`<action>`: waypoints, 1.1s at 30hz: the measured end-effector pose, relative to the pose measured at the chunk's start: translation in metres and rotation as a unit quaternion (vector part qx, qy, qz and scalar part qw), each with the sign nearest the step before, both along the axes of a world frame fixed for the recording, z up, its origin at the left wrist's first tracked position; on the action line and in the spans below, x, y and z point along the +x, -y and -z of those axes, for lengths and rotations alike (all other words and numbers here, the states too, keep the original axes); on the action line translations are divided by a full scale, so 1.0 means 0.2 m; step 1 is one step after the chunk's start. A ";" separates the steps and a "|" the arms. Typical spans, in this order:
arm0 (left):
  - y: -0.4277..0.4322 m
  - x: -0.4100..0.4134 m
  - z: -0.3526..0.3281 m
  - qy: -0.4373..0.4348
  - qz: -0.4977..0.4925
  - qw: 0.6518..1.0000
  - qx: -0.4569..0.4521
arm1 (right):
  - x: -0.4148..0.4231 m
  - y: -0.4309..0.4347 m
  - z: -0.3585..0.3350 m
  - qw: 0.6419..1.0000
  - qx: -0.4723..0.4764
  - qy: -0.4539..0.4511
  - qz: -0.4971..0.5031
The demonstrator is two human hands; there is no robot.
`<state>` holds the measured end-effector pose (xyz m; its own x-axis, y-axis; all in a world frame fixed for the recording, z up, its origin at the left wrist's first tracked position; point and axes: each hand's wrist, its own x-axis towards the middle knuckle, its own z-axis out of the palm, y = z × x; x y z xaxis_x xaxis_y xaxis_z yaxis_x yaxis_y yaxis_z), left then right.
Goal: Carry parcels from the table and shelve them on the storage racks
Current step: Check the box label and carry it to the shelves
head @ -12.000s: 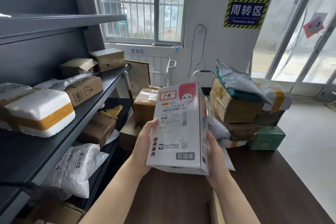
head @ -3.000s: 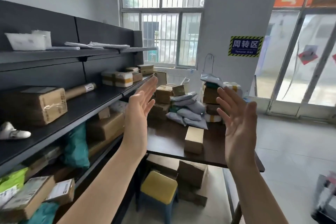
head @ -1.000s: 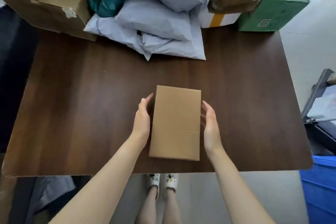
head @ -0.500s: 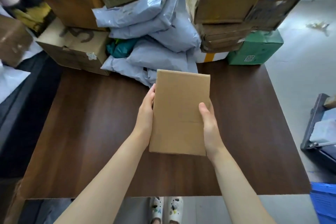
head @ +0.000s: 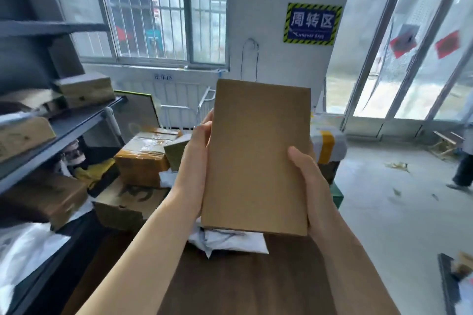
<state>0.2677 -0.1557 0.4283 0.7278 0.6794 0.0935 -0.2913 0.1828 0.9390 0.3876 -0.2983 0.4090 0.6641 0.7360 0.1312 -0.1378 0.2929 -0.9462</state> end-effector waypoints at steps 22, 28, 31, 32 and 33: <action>0.11 -0.12 -0.74 0.146 -0.090 0.973 0.156 | -0.09 0.12 -0.85 0.906 0.146 0.309 0.250; 0.22 -0.13 -0.73 0.149 -0.116 0.951 0.243 | -0.15 0.13 -0.87 0.924 0.030 0.344 0.165; 0.26 -0.18 -0.71 0.180 -0.051 0.952 0.243 | -0.11 0.18 -0.87 0.966 0.041 0.251 0.051; 0.26 -0.20 -0.70 0.190 -0.032 0.951 0.243 | -0.10 0.19 -0.85 0.979 0.080 0.186 -0.005; 0.26 -0.21 -0.69 0.189 -0.030 0.948 0.254 | -0.08 0.20 -0.82 0.984 0.133 0.104 -0.060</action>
